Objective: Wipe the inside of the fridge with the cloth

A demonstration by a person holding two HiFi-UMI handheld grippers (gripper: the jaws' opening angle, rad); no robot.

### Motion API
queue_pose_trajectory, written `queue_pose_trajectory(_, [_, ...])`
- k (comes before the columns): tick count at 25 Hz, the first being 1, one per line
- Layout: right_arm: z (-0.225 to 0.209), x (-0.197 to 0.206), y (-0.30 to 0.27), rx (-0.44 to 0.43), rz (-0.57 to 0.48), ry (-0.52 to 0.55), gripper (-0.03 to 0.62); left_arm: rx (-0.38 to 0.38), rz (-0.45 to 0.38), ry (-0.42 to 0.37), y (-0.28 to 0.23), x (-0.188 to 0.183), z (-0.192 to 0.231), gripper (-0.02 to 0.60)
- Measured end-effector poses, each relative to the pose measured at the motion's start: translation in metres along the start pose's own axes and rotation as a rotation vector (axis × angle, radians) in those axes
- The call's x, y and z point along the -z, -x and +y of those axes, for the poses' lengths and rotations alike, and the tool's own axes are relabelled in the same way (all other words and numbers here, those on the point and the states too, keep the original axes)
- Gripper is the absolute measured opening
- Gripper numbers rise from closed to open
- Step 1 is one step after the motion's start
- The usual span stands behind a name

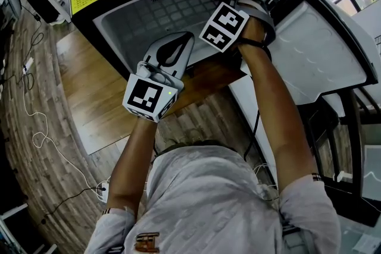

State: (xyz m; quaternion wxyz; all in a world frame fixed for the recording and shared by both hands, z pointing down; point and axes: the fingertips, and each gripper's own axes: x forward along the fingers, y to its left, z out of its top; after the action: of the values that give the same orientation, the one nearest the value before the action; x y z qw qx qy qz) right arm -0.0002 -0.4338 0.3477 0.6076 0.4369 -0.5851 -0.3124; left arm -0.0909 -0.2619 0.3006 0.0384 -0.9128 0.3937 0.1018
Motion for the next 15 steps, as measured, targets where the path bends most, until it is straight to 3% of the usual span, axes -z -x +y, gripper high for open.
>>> queue_pose_trajectory(15, [0.001,0.001,0.044,0.037,-0.18,-0.097,0.11,-0.044,0.051,-0.064,0.002,-0.006,-0.017,0.0])
